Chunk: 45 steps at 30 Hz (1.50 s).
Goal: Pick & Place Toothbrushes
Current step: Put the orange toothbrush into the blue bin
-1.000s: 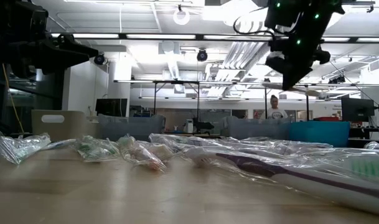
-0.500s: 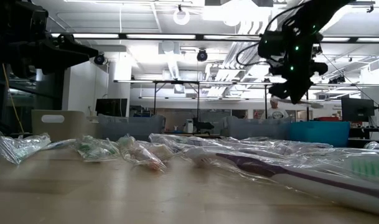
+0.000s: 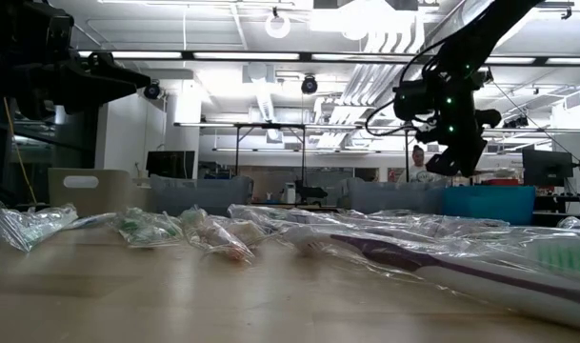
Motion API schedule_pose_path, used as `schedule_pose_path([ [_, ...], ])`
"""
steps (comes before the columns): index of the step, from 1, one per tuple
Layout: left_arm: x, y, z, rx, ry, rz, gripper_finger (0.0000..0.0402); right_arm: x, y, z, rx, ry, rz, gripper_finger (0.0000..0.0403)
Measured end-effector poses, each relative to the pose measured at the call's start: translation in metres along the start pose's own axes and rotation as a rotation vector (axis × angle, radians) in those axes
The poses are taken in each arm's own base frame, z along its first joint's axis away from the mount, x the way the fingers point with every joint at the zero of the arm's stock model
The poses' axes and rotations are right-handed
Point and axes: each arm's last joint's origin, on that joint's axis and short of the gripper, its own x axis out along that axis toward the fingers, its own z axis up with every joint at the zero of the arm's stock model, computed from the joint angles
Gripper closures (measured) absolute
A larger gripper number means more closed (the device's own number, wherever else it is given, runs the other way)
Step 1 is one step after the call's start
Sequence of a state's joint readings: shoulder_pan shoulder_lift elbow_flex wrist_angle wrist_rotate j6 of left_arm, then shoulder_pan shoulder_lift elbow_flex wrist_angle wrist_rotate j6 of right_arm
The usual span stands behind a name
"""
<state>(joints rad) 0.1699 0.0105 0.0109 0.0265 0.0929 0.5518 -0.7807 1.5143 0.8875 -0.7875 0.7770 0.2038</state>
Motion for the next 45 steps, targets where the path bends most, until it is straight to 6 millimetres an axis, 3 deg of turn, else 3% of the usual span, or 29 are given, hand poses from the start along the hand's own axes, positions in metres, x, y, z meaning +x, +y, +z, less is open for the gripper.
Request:
schedule_pose_path([
  [22,0.0,0.0,0.0,0.0,0.0,-0.001,0.0169,0.016,-0.013,0.0,-0.028,0.082,0.151,0.0392],
  [45,0.0,0.0,0.0,0.0,0.0,-0.001,0.0169,0.016,-0.011,0.003,-0.083,0.055,0.208,0.0385],
])
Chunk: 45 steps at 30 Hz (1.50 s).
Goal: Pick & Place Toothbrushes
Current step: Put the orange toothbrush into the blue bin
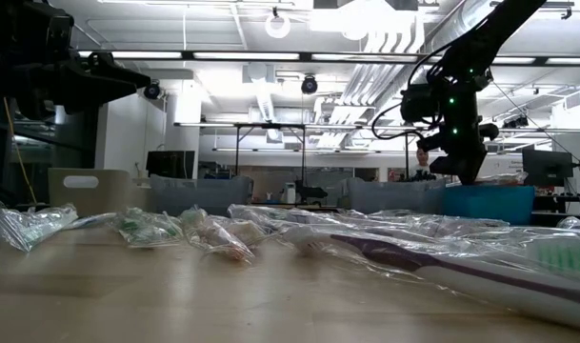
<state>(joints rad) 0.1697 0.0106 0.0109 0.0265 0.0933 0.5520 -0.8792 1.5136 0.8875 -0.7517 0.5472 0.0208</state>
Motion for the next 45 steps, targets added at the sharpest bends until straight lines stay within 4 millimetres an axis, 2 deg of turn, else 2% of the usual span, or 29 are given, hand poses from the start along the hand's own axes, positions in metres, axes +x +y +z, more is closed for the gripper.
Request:
schedule_pose_path([
  [10,0.0,0.0,0.0,0.0,0.0,0.0,0.0169,-0.0001,0.0,0.0,0.0,0.0,0.0,0.0349],
  [45,0.0,0.0,0.0,0.0,0.0,0.0,0.0169,-0.0039,0.0049,-0.0052,-0.013,0.033,-0.033,0.0345],
])
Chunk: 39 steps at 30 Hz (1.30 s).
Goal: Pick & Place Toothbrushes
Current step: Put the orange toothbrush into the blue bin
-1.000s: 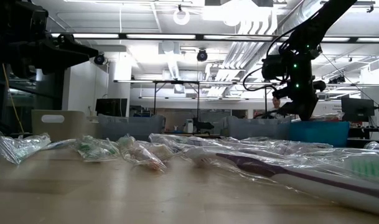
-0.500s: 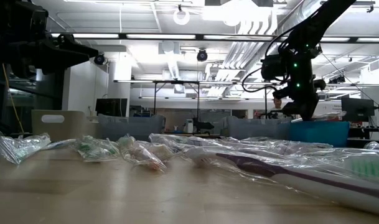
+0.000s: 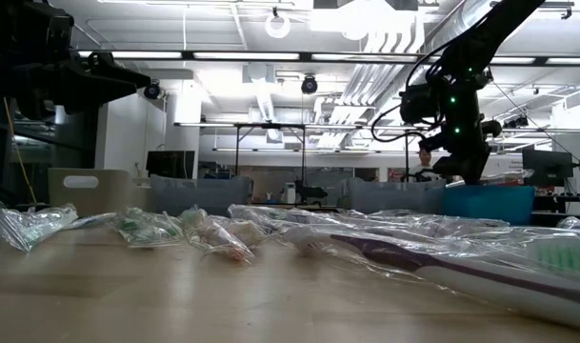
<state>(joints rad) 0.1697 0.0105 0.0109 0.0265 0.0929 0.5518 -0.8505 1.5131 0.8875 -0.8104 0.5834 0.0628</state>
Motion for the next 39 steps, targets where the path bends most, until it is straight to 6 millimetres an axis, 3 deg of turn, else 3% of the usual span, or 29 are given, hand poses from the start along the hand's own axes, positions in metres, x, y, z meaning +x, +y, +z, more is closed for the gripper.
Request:
schedule_pose_path([
  [4,0.0,0.0,0.0,0.0,0.0,-0.001,0.0169,0.0,0.0,0.001,-0.008,-0.008,0.006,0.0324],
  [12,0.0,0.0,0.0,0.0,0.0,0.0,0.0169,-0.001,0.0,0.001,-0.003,-0.018,-0.047,0.0233],
  [21,0.0,0.0,0.0,0.0,0.0,0.0,0.0169,-0.016,0.001,-0.003,0.077,-0.061,0.009,0.0221],
  [29,0.0,0.0,0.0,0.0,0.0,0.0,0.0169,-0.029,-0.005,-0.027,0.292,0.093,0.098,0.026],
  [37,0.0,0.0,0.0,0.0,0.0,0.0,0.0169,-0.031,-0.006,-0.036,0.418,0.184,0.057,0.0382],
  [39,0.0,0.0,0.0,0.0,0.0,0.0,0.0169,-0.031,-0.006,-0.036,0.427,0.177,0.058,0.0394],
])
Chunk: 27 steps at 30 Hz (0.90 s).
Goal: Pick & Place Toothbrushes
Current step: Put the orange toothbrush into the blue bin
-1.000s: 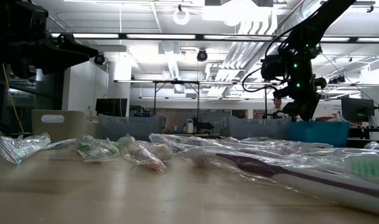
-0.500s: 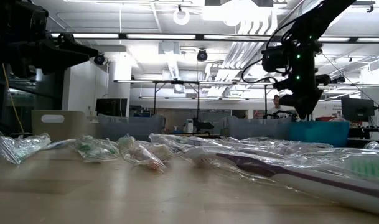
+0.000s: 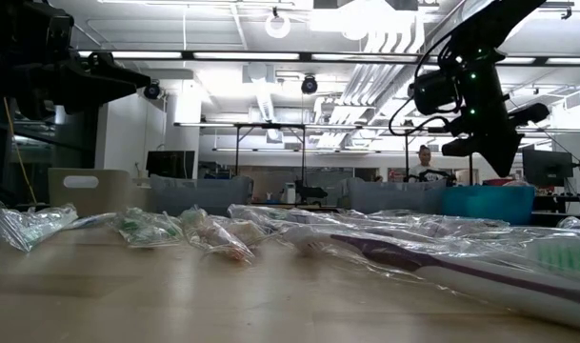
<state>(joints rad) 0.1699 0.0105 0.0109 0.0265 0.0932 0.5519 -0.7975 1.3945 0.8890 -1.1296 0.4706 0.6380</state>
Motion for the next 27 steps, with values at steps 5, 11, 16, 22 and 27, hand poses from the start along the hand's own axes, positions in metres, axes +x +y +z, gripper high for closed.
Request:
schedule_pose_path([
  [5,0.0,0.0,0.0,0.0,0.0,0.0,0.0169,0.004,0.0,-0.003,0.028,0.004,-0.018,0.0399],
  [11,0.0,0.0,0.0,0.0,0.0,0.0,0.0169,0.023,0.001,-0.016,0.022,0.025,-0.059,0.04],
  [16,0.0,0.0,0.0,0.0,0.0,0.0,0.0169,0.024,0.0,-0.016,0.027,-0.012,-0.105,0.04],
  [22,0.0,0.0,0.0,0.0,0.0,0.0,0.0169,0.023,0.0,-0.014,0.032,-0.036,-0.083,0.04],
  [27,0.0,0.0,0.0,0.0,0.0,0.0,0.0169,0.016,-0.004,-0.015,0.058,-0.069,-0.038,0.04],
])
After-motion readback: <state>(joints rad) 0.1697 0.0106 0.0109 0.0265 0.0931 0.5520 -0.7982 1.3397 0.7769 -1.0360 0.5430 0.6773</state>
